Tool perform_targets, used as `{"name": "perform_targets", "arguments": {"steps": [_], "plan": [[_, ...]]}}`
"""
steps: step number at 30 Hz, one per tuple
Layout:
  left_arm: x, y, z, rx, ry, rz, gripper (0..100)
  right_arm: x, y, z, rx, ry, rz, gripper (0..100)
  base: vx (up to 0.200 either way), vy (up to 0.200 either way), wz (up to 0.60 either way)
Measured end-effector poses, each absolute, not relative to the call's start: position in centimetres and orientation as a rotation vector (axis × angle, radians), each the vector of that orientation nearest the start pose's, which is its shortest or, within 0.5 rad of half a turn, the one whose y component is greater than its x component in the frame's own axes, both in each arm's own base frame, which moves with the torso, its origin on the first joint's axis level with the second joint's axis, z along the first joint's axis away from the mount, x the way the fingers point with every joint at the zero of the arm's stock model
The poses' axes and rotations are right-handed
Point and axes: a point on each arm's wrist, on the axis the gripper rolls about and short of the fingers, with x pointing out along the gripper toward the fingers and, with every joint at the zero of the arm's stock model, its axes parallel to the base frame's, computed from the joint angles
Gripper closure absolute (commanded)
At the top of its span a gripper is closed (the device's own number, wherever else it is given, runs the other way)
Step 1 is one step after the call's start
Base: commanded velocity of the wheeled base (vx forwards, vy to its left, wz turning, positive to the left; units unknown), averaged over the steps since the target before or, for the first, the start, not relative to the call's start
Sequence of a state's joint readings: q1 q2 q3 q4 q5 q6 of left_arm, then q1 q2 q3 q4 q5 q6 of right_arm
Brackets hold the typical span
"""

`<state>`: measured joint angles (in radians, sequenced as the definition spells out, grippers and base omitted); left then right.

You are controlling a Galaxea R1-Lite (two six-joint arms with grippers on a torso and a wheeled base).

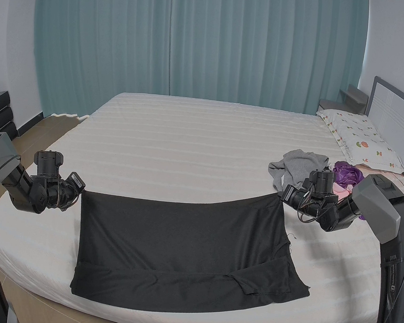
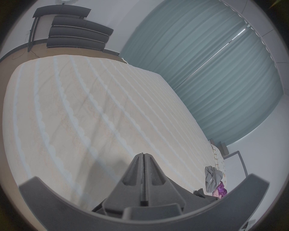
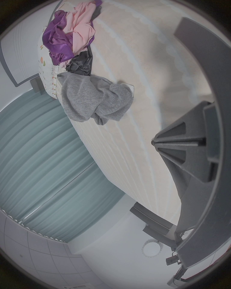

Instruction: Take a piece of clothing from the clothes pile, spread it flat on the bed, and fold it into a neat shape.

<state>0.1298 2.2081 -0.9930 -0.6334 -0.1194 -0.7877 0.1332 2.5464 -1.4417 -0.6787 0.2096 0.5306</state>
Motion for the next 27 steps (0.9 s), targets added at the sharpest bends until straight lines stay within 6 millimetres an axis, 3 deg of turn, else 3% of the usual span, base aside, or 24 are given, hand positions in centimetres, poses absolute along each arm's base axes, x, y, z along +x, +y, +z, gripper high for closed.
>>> {"name": "perform_targets", "arguments": {"steps": [19,27], "plan": [[39.7,5.2,3.8,-0.841,0.563,0.233,100,48.1,7.0,1.5,0.533,0.476,0.225,100,0.000,0.000,0.00],[39.8,5.3,3.3,-0.842,0.573,0.240,100,47.7,7.0,0.8,0.527,0.506,0.219,100,0.000,0.000,0.00]]}}
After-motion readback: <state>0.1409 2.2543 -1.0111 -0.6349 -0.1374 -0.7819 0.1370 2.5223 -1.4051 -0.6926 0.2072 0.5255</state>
